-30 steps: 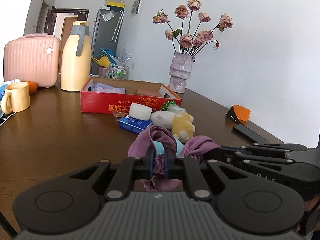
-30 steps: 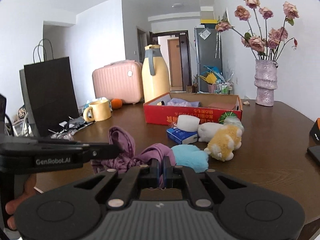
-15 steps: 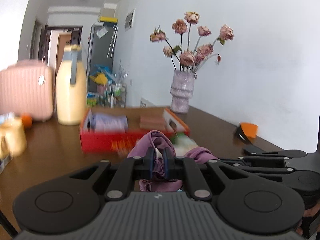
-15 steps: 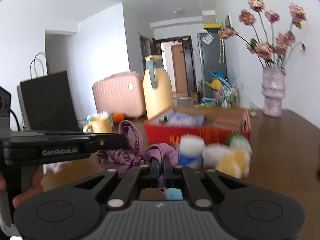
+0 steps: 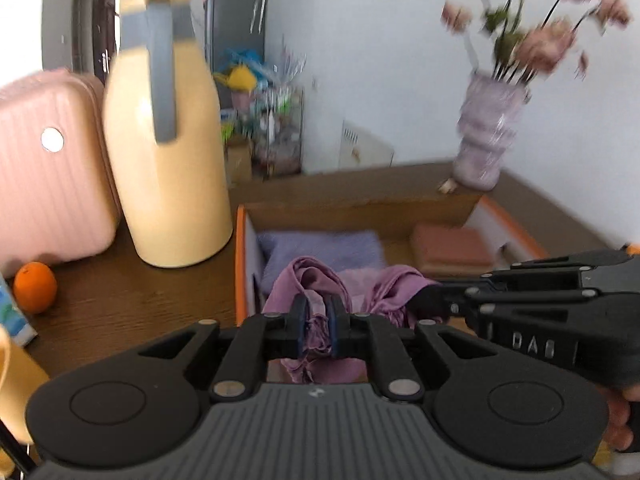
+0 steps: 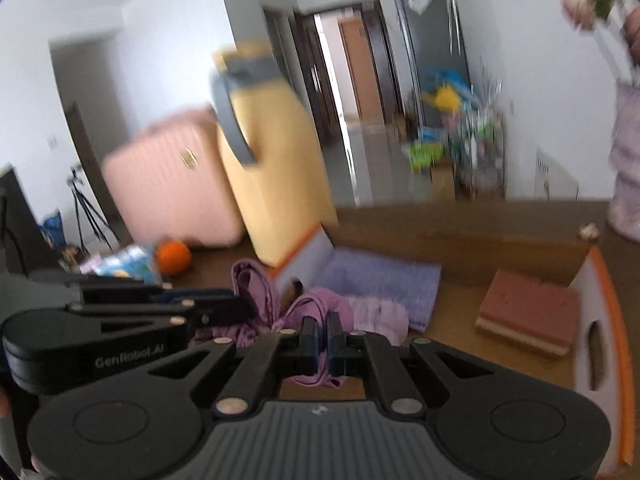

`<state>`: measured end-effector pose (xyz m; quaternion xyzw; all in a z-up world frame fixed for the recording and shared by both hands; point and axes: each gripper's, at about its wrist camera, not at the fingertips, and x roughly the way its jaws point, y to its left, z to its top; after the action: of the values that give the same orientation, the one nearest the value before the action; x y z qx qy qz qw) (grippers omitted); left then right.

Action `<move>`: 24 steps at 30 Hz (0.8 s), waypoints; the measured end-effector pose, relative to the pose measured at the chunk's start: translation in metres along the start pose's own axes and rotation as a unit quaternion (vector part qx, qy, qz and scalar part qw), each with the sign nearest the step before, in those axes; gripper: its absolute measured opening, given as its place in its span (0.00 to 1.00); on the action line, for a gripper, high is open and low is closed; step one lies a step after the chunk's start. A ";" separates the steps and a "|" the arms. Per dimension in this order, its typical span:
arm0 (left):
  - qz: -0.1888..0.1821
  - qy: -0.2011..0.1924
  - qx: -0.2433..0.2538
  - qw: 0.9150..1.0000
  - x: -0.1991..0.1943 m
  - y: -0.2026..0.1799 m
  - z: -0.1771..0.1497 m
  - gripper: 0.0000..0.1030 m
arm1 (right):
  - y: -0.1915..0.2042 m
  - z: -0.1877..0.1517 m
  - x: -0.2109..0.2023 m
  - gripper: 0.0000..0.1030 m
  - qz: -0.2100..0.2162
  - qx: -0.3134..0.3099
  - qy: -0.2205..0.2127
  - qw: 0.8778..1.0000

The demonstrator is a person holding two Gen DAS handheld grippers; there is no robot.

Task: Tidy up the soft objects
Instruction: 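Lift the mauve scrunchie bundle with both grippers and carry it into the box, then open both grippers to release the scrunchie beside the headband and withdraw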

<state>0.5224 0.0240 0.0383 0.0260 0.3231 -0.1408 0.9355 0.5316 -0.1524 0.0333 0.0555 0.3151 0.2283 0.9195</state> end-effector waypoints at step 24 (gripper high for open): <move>0.105 -0.080 -0.061 0.989 0.072 0.014 -0.013 0.94 | -0.108 -0.011 0.010 0.61 -0.148 -0.025 -0.035 0.988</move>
<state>0.5724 0.0214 -0.0168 -0.0088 0.2510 -0.0235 0.9677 0.5735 -0.2443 -0.0079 -0.0065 0.2819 0.0955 0.9547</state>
